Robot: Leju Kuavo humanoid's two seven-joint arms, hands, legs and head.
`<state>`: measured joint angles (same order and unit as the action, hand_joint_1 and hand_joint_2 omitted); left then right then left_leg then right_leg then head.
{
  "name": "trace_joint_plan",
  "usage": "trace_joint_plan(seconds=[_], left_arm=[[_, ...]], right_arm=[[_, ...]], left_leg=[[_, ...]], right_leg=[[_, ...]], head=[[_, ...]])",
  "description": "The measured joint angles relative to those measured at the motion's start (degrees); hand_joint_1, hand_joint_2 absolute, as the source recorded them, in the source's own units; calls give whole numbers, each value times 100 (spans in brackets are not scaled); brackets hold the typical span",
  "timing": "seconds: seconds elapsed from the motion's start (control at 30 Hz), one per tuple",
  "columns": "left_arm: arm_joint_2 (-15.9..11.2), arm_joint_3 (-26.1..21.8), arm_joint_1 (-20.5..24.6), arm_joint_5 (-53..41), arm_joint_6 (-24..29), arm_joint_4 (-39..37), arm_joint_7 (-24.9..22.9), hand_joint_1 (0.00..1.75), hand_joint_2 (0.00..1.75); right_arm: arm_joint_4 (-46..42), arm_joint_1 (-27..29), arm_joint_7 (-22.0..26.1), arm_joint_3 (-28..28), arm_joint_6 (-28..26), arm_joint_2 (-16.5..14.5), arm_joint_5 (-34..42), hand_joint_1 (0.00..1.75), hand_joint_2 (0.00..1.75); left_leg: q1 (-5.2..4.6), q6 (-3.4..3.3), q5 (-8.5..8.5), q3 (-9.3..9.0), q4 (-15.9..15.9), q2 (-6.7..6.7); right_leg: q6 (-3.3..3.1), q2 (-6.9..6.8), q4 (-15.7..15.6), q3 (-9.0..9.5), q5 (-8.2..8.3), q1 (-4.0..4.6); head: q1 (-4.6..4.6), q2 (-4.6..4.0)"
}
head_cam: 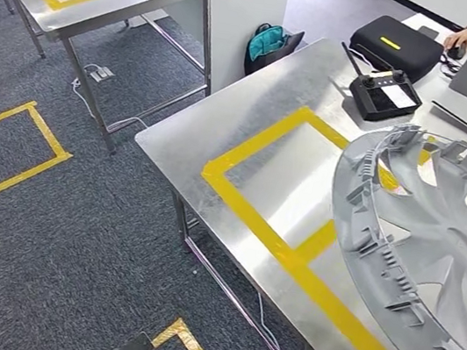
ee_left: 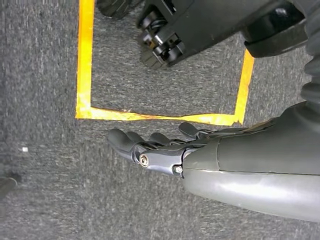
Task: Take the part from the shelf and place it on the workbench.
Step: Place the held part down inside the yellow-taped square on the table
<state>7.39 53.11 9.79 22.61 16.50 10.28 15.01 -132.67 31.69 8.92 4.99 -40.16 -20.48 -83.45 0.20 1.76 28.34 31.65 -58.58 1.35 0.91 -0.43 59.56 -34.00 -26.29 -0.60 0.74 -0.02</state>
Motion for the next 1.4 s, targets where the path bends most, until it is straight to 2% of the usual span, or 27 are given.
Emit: trace_joint_plan(seconds=[0.03,0.1,0.13,0.17,0.2,0.23,0.3,0.33,0.4,0.47,0.5,0.57,0.63,0.67,0.7,0.73,0.8,0.87,0.97,1.03,1.1,1.17,1.2,1.23,1.27,1.33,1.4], left_arm=[[1,0,3,-10,6,0,1,0,175],[1,0,-3,-29,21,-1,2,0,175],[0,0,-10,-36,27,-1,1,0,175],[-1,-1,-17,-42,32,-1,1,0,175],[-3,-1,-20,-47,39,-1,1,0,175],[-5,-2,-19,-51,46,-1,1,0,175],[-9,-2,-14,-61,59,-1,1,0,175],[-8,-2,-11,-67,62,-1,1,0,175],[-3,-2,-9,-78,63,-1,-3,0,175],[4,-2,-4,-85,65,0,-6,0,175],[8,-3,0,-90,66,1,-6,0,175],[16,-3,2,-97,66,2,-6,0,175],[13,-4,-12,-101,66,2,-6,0,175],[9,-6,-19,-101,66,2,-6,0,175],[5,-8,-22,-101,66,2,-6,0,175],[3,-10,-22,-102,66,2,-6,0,175],[6,-19,-20,-105,67,2,-6,0,175],[8,-29,-18,-114,69,2,-7,0,175],[7,-37,-14,-144,72,2,-12,0,175],[9,-40,-7,-159,74,2,-15,0,175],[9,-42,-6,-162,77,2,-15,0,175],[7,-43,-20,-164,78,2,-15,0,175],[4,-45,-29,-166,79,2,-16,0,175],[2,-49,-34,-169,81,2,-18,0,175],[1,-54,-36,-172,87,2,-20,0,175],[0,-68,-33,-176,103,2,-22,0,175],[2,-82,-26,-179,126,2,-25,0,175]], right_arm=[[0,-3,1,0,-1,0,0,175,175],[0,-7,1,-2,-1,0,1,175,175],[0,-7,1,-1,0,0,2,175,175],[0,-7,1,0,1,0,5,175,175],[0,-7,0,1,1,0,8,175,175],[0,-7,0,1,1,0,11,175,175],[0,-8,0,1,1,0,21,175,175],[0,-8,1,1,1,0,27,175,175],[0,-6,5,2,1,0,49,175,175],[0,2,12,3,1,0,63,175,175],[0,4,16,4,1,0,67,175,175],[0,-7,26,4,1,0,74,175,175],[1,-21,38,4,1,0,82,175,175],[1,-22,44,4,1,0,85,175,175],[2,-22,45,5,1,0,86,175,175],[2,-22,46,7,1,0,87,175,175],[2,-24,50,10,1,0,97,175,175],[4,-32,60,11,1,0,108,175,175],[6,-38,66,23,1,0,115,175,175],[6,-35,68,35,1,0,117,175,175],[6,-36,72,39,1,0,118,175,175],[8,-38,72,44,1,0,119,175,175],[10,-37,72,47,1,0,120,175,175],[13,-37,72,51,1,0,121,175,175],[15,-36,72,53,1,0,123,175,175],[18,-36,70,56,1,0,126,175,175],[17,-35,67,57,1,0,123,175,175]], left_leg=[[3,24,149,122,-258,-39],[4,44,516,534,-1068,-94],[4,47,630,738,-1427,-100],[4,44,633,866,-1614,-102],[4,34,520,893,-1587,-106],[5,21,310,802,-1331,-117],[14,-9,-131,443,-507,-221],[20,-19,-244,297,-180,-278],[17,-47,-269,186,85,-343],[15,-109,-278,176,112,-306],[20,-149,-287,166,127,-283],[32,-221,-296,149,152,-223],[17,-258,-286,147,152,-156],[11,-264,-282,145,152,-119],[7,-267,-277,141,151,-87],[5,-265,-271,132,150,-58],[6,-240,-251,100,148,-9],[-18,-188,-228,75,136,32],[-31,-104,-231,64,136,85],[-18,-38,-149,98,47,53],[-11,18,137,325,-438,-38],[-7,38,460,712,-1206,-84],[-7,38,506,847,-1452,-90],[-7,30,441,889,-1497,-96],[-7,16,273,817,-1313,-106],[-6,-21,-129,464,-555,-202],[-1,-54,-284,198,4,-307]], right_leg=[[-33,29,-11,7,5,-11],[-71,89,-14,9,-1,-12],[-78,125,-14,10,-5,-10],[-81,165,-14,13,-7,-9],[-81,208,-14,19,-9,-9],[-77,253,-14,28,-11,-11],[-51,333,-7,41,-23,-7],[-26,369,-4,36,-29,0],[42,425,-21,22,-26,7],[113,447,-56,5,-20,-9],[145,401,-13,-18,-59,-11],[187,246,392,-199,-314,-4],[213,130,1116,-547,-674,-1],[221,111,1388,-681,-766,-1],[228,98,1493,-732,-758,-2],[229,84,1379,-672,-645,-2],[219,1,651,-288,-275,-2],[183,-88,54,31,-73,13],[96,-34,-43,87,-53,34],[34,23,-53,79,-33,16],[-19,70,-64,80,-17,-9],[-45,129,-63,75,-18,-10],[-48,165,-63,75,-19,-10],[-49,207,-63,78,-20,-9],[-48,252,-63,84,-20,-9],[-33,336,-59,93,-23,-5],[16,411,-53,76,-26,6]], head=[[-12,0],[-28,0],[-29,0],[-28,0],[-29,0],[-29,0],[-30,0],[-29,0],[-31,0],[-31,0],[-21,0],[6,0],[21,0],[20,0],[21,0],[20,0],[22,0],[17,0],[8,0],[-2,0],[-22,0],[-33,0],[-33,0],[-33,0],[-32,0],[-33,0],[-29,0]])
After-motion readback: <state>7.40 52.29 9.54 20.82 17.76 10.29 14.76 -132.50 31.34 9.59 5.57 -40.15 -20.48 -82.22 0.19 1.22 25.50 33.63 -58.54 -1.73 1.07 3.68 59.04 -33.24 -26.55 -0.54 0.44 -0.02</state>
